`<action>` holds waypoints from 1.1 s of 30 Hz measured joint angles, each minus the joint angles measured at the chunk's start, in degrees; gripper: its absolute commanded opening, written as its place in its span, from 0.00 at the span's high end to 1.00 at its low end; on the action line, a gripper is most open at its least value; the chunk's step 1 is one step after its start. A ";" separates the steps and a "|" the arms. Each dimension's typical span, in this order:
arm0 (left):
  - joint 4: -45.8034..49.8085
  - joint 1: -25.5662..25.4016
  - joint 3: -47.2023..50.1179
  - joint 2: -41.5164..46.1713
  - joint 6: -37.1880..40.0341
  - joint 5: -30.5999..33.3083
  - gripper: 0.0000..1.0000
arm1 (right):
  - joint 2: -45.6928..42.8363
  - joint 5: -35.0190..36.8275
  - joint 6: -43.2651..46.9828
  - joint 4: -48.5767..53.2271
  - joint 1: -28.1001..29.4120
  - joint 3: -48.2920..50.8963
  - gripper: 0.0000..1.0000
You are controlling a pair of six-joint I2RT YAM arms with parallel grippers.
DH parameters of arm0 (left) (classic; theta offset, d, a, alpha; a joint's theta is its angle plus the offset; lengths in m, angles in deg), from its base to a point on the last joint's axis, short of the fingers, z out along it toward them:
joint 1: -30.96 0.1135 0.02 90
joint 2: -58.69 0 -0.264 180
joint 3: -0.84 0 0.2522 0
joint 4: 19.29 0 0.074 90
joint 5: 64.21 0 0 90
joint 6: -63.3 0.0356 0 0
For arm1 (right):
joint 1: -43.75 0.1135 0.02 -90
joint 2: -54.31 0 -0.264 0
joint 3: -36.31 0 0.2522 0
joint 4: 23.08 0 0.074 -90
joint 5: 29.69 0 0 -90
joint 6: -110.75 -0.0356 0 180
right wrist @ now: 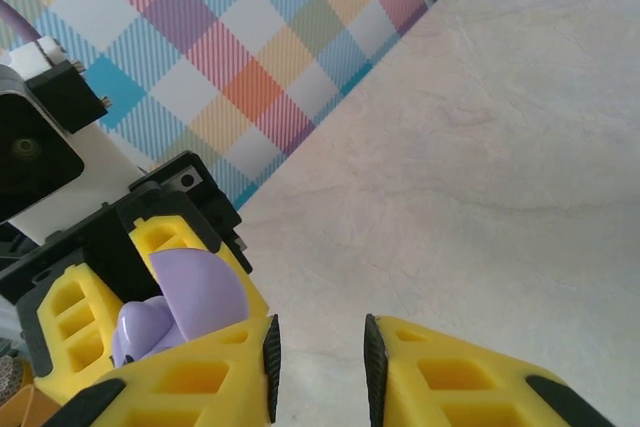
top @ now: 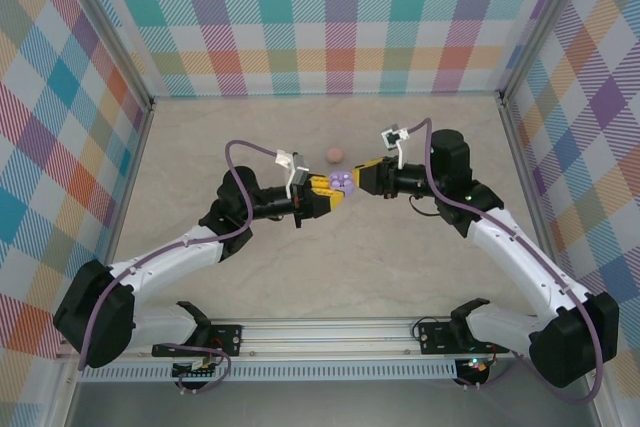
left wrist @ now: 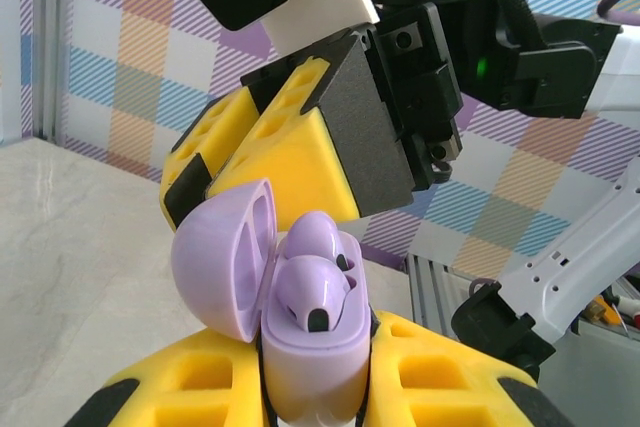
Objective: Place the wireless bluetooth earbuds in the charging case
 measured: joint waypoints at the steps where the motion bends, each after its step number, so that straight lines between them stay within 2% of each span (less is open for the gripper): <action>1: 0.59 0.00 0.00 0.09 0.02 0.04 0.82 | 0.22 0.74 0.31 0.92 0.00 -0.33 0.68; 6: 1.77 0.00 0.00 0.98 0.20 0.35 0.82 | 2.36 2.99 0.74 3.04 -0.02 -1.68 0.68; 11: 2.34 0.00 0.00 1.51 0.35 0.31 0.82 | 3.96 2.34 1.42 3.72 -0.42 -1.95 0.68; 26: 1.62 0.00 0.00 1.51 0.35 -1.86 0.82 | 5.68 -8.81 2.40 0.39 -0.83 -2.99 0.68; 33: -0.66 0.00 -0.11 0.66 0.13 -2.71 0.82 | 5.57 -11.65 2.38 -1.79 -1.33 -2.99 0.68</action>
